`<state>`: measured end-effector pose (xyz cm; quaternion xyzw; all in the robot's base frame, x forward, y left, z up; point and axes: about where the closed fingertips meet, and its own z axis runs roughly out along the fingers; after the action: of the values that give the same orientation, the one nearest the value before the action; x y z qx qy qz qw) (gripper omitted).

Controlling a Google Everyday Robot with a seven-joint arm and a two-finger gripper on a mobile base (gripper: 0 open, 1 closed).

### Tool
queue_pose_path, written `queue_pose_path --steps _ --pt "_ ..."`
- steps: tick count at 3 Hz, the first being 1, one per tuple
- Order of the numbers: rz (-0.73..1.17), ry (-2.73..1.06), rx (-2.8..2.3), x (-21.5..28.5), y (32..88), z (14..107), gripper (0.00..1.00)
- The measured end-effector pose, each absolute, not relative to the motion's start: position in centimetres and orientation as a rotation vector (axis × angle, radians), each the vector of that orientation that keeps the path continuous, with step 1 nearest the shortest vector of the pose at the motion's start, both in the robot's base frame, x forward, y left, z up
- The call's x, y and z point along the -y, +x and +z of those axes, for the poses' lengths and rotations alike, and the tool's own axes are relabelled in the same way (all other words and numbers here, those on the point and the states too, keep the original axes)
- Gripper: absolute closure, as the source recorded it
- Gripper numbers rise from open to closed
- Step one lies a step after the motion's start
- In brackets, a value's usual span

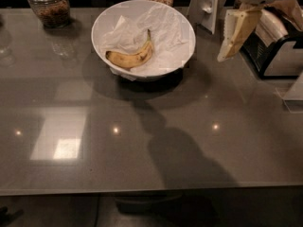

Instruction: Pick banana from white bowl

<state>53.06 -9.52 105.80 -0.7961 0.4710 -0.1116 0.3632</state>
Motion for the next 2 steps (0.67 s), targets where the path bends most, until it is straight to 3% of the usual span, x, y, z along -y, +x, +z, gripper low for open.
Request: queue_pose_path --steps 1,2 --pt "-0.442 -2.137 -0.998 6.8 56.3 105.2 0.00" --pt "-0.499 -2.209 -0.858 4.1 59.1 104.1 0.11"
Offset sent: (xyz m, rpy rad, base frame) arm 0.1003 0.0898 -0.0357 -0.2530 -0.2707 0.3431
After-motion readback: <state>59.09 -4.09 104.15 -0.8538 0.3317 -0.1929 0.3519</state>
